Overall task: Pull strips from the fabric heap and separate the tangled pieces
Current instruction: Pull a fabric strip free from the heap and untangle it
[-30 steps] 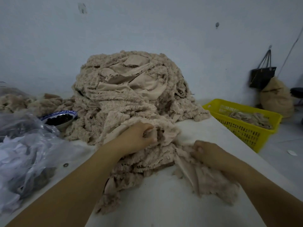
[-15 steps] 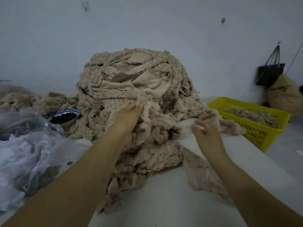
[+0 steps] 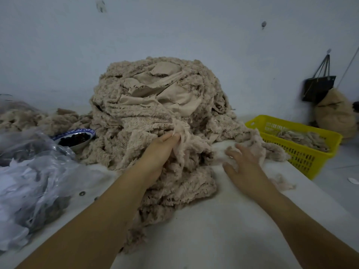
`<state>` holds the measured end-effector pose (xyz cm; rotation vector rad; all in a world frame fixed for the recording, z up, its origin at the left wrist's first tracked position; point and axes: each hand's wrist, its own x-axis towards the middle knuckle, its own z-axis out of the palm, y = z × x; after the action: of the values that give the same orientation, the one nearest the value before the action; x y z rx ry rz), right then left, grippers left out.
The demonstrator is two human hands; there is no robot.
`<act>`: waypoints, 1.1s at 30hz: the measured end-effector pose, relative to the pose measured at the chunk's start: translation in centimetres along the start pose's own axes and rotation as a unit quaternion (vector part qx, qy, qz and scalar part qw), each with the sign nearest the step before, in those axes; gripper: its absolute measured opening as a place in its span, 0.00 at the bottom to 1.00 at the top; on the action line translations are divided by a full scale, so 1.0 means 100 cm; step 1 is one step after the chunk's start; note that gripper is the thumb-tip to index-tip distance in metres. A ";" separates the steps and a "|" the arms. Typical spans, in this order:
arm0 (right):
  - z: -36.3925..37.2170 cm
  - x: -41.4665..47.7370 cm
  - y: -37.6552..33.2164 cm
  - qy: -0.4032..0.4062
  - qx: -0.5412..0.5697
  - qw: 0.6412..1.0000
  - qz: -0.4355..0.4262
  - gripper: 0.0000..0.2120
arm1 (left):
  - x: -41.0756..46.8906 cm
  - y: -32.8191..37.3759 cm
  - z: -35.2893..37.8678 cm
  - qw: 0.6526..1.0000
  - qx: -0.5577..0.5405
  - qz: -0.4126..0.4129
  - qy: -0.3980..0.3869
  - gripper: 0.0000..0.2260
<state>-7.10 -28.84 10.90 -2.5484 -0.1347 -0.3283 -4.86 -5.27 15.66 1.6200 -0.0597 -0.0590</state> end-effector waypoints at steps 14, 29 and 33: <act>-0.027 0.033 -0.061 -0.004 0.735 0.669 0.111 0.10 | -0.011 -0.010 -0.026 0.951 0.292 0.092 -0.047 0.16; -0.049 0.041 -0.053 0.049 0.832 0.540 0.118 0.18 | -0.022 -0.013 -0.020 0.893 0.418 0.100 -0.131 0.30; -0.075 0.045 -0.039 0.152 0.832 0.514 0.141 0.17 | -0.011 -0.030 -0.023 0.918 0.384 0.086 -0.046 0.07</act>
<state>-4.92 -29.58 20.19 -0.4937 0.0987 -0.2566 -5.79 -2.73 12.82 2.3917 -0.3313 0.0313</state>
